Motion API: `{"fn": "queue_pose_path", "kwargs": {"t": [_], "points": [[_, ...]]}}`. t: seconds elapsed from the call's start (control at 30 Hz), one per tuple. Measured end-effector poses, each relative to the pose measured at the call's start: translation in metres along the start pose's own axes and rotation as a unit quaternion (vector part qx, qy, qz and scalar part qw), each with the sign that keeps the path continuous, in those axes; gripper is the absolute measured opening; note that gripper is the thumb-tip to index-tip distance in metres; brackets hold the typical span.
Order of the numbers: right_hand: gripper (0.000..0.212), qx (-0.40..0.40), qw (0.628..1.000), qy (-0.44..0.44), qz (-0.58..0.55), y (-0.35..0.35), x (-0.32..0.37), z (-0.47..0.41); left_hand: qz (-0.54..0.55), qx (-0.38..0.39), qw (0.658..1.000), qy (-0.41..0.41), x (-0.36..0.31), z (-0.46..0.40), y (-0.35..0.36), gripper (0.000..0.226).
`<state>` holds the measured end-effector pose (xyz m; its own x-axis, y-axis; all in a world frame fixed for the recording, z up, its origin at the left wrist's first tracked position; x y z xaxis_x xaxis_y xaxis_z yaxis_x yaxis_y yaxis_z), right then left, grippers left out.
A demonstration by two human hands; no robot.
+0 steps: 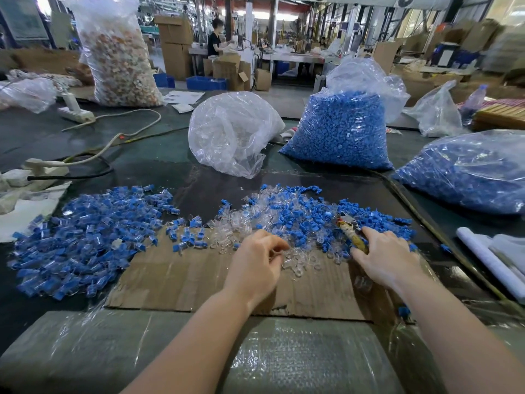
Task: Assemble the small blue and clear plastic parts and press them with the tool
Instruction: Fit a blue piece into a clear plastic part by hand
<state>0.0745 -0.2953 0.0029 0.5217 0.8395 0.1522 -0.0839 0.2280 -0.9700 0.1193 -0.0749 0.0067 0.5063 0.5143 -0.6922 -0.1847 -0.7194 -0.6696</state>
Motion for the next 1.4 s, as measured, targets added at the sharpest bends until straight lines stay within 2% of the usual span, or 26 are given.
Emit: {"fn": "queue_pose_path", "kwargs": {"t": [0.07,0.13,0.2,0.33,0.4,0.57,0.8,0.93,1.07,1.23,1.4], "points": [[0.055,-0.017,1.000,-0.001,0.000,-0.005,0.003,0.003,0.003,0.032,0.999,0.013,-0.004,0.000,0.012,0.020],[0.050,-0.074,0.996,-0.032,-0.028,-0.016,0.014,0.006,0.001,0.055,0.998,0.014,-0.004,0.000,0.020,0.022],[0.042,-0.115,0.988,-0.077,-0.069,-0.023,0.030,0.009,-0.003,0.055,0.998,0.007,-0.001,0.000,0.021,0.021],[0.029,-0.122,0.977,-0.114,-0.131,-0.018,0.057,0.004,0.019,0.032,0.999,-0.014,0.006,-0.001,0.015,0.012],[0.026,-0.123,0.976,-0.106,-0.142,-0.015,0.066,0.001,0.022,0.021,0.999,-0.014,0.007,0.000,0.013,0.010],[0.026,-0.133,0.987,-0.041,-0.082,-0.008,0.071,-0.006,0.014,-0.004,1.000,-0.012,0.007,0.002,0.009,0.006],[0.019,-0.142,0.986,-0.015,-0.081,-0.005,0.071,-0.008,0.014,-0.003,1.000,0.002,0.005,0.003,0.012,0.014],[0.014,-0.198,0.976,-0.050,-0.080,-0.010,0.073,0.006,0.047,-0.048,0.998,-0.020,0.010,0.005,0.002,0.009],[0.008,-0.248,0.950,-0.138,-0.132,-0.012,0.080,0.033,0.067,-0.055,0.996,-0.029,0.012,0.006,-0.001,0.010],[0.007,-0.267,0.927,-0.192,-0.180,0.003,0.080,0.057,0.067,-0.050,0.995,-0.049,0.017,0.005,0.000,0.011],[0.016,-0.281,0.912,-0.211,-0.212,0.012,0.075,0.064,0.089,-0.060,0.992,-0.067,0.022,0.008,-0.001,0.011]]}}
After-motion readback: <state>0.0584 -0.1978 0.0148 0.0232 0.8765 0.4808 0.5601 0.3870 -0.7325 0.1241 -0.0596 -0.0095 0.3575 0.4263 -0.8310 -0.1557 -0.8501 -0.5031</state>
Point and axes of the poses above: each hand's wrist, its own z-axis away from the middle knuckle, its own y-axis out of the palm, x = y × z, the point moved 9 cm from there along -z, towards the middle knuckle, and after that the axes turned 7 degrees about x, right-handed, at the moved point
